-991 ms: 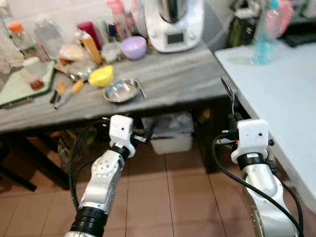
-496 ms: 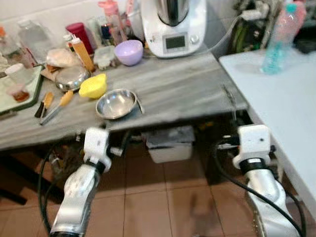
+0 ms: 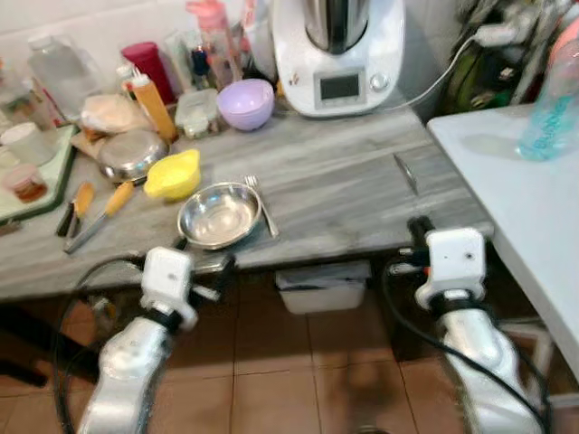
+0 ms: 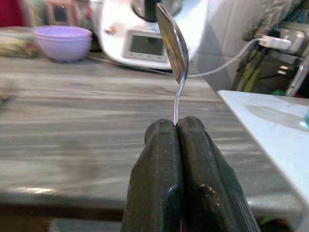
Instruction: Setting the table
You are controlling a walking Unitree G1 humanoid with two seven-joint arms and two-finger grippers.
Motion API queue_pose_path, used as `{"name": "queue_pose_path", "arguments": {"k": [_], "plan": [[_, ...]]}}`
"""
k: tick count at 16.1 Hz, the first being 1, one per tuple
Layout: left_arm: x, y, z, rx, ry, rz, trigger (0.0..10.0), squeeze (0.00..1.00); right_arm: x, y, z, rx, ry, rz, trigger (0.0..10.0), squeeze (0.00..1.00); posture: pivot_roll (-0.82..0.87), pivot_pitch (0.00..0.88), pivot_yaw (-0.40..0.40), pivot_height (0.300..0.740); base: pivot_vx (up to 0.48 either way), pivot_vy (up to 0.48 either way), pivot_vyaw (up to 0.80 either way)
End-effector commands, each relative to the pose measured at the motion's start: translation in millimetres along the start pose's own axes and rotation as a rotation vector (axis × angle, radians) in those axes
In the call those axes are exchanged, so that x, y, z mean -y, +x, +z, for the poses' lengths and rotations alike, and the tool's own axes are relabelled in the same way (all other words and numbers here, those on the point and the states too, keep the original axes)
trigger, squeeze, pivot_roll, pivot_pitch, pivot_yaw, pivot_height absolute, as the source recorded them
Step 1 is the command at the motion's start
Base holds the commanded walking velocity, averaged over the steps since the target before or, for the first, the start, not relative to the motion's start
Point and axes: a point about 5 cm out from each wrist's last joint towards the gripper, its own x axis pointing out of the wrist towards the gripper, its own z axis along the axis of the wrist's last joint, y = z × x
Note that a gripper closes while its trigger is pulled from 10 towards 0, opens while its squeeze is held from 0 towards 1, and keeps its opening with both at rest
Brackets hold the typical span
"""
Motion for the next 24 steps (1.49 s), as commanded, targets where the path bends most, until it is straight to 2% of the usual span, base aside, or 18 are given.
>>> {"name": "queue_pose_path", "arguments": {"k": [1, 4, 9, 12, 14, 17, 19, 20, 21, 24], "plan": [[-9.6, -4.8, 1.8, -0.014, 0.021, 0.029, 10.0, 0.0, -6.3, 2.2, 10.5, 0.043, 0.029, 0.014, 10.0, 0.0, -0.17, 0.087, 0.139, 0.74, 0.304, 0.0, 0.0], [-9.1, -7.7, 2.9, -0.02, 0.02, 0.019, 10.0, 0.0, -7.6, 2.8, 11.4, 0.042, 0.046, 0.023, 10.0, 0.0, -0.16, 0.098, 0.141, 0.74, 0.277, 0.0, 0.0], [-7.1, -14.8, -0.9, -0.033, 0.002, -0.014, 10.0, 0.0, -9.6, 2.7, 10.1, 0.033, 0.062, 0.032, 10.0, 0.0, -0.15, 0.098, 0.142, 0.74, 0.0, 0.0, 0.0], [-5.1, -15.9, 0.5, -0.029, 0.013, -0.052, 10.0, 0.0, -9.6, 7.4, 10.6, 0.029, 0.098, 0.03, 10.0, 0.0, -0.15, 0.098, 0.142, 0.74, 0.0, 0.0, 0.0], [-5.2, -16.4, 5.5, -0.019, 0.018, -0.062, 10.0, 0.0, -11.3, 16.4, 13.8, 0.035, 0.135, 0.036, 10.0, 0.0, -0.13, 0.116, 0.157, 0.74, 0.0, 0.0, 0.0], [-6.1, -18.8, 8.5, -0.022, 0.021, -0.075, 10.0, 0.0, -11.2, 33.5, 18.7, 0.033, 0.278, 0.018, 10.0, 0.0, -0.11, 0.134, 0.169, 0.74, 0.0, 0.0, 0.0], [-7.3, -20.1, 10.8, -0.025, 0.026, -0.078, 10.0, 0.0, -9.3, 46.6, 21.6, 0.03, 0.416, 0.007, 10.0, 0.0, -0.09, 0.14, 0.176, 0.74, 0.0, 0.0, 0.0], [-7.7, -20.2, 11.3, -0.026, 0.028, -0.079, 10.0, 0.0, -9.7, 49.4, 21.6, 0.025, 0.444, 0.013, 10.0, 0.0, -0.09, 0.143, 0.18, 0.74, 0.0, 0.0, 0.0], [-8.8, -20.1, 13.3, -0.028, 0.033, -0.085, 10.0, 0.0, -13.3, 58.3, 21.4, 0.003, 0.529, 0.043, 10.0, 0.0, -0.08, 0.146, 0.185, 0.74, 0.0, 0.0, 0.0], [-9.2, -19.9, 16.1, -0.03, 0.036, -0.095, 10.0, 0.0, -22.8, 71.6, 18.4, -0.047, 0.695, 0.081, 10.0, 0.0, -0.07, 0.149, 0.187, 0.74, 0.0, 0.0, 0.0]]}}
